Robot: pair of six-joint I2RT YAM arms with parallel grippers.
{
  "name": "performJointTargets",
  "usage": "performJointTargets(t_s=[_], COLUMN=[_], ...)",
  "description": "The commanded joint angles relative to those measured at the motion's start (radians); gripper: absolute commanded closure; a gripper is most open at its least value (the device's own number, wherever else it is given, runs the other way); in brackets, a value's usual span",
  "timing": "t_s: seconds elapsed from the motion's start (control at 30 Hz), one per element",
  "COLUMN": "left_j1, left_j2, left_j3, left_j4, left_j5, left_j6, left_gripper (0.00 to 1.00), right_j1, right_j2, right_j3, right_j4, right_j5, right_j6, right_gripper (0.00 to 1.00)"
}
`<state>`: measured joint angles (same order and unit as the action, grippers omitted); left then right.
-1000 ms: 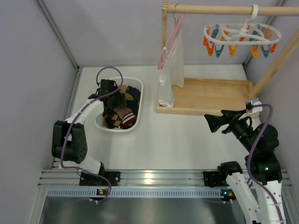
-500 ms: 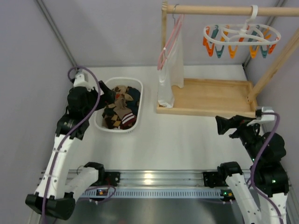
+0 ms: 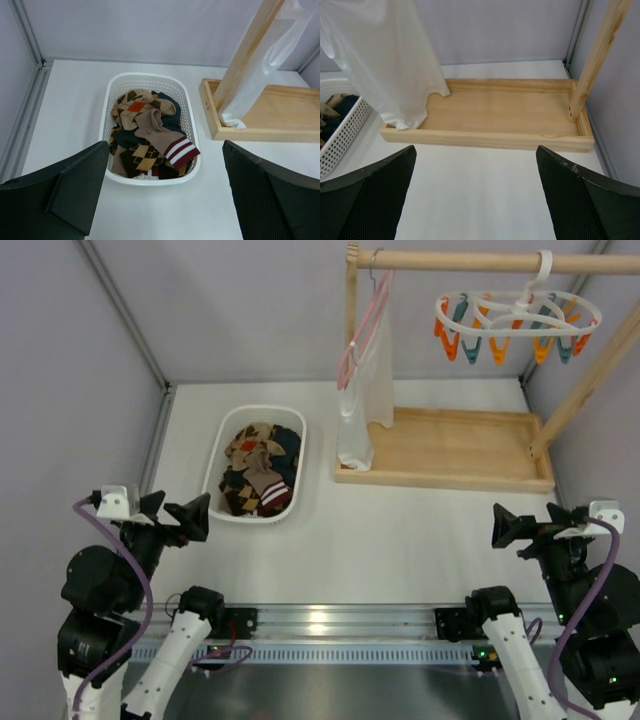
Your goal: Remove the socks clipped to the hanger
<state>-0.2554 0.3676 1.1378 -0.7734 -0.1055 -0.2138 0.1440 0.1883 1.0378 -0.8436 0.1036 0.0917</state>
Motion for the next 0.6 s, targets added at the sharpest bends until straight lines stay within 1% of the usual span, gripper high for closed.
performJointTargets(t_s=[0.0, 0.07, 0.13, 0.2, 0.27, 0.57], left_j1=[-0.060, -0.090, -0.110, -0.143, -0.162, -0.162], left_j2=[-0.093, -0.160, -0.189, -0.220, -0.231, -0.225], left_j3=[-0.061, -0.082, -0.104, -0.116, -0.115, -0.127], left_j4=[-0.059, -0.061, -0.067, -0.070, -0.070, -0.066], left_j5=[-0.051, -0.120, -0.187, -0.215, -0.220, -0.177], left_j6=[0.099, 0.099, 0.108, 0.102, 0.103, 0.096], left_gripper=[0.02, 0.02, 0.02, 0.02, 0.02, 0.02], right_j1=[0.019, 0.038, 0.046, 0.052, 0.052, 0.052], right_j2=[-0.007, -0.010, -0.013, -0.033, -0.052, -0.056], right_j3=[0.021, 0.021, 0.019, 0.004, -0.007, -0.016], right_j4=[-0.063, -0.071, -0.075, -0.066, -0.055, -0.043], right_j5=[0.004, 0.011, 0.015, 0.015, 0.013, 0.091], right_j6=[-0.050, -0.058, -0.060, -0.067, -0.070, -0.063], right_gripper=[0.00, 0.01, 0.01, 0.01, 0.01, 0.01])
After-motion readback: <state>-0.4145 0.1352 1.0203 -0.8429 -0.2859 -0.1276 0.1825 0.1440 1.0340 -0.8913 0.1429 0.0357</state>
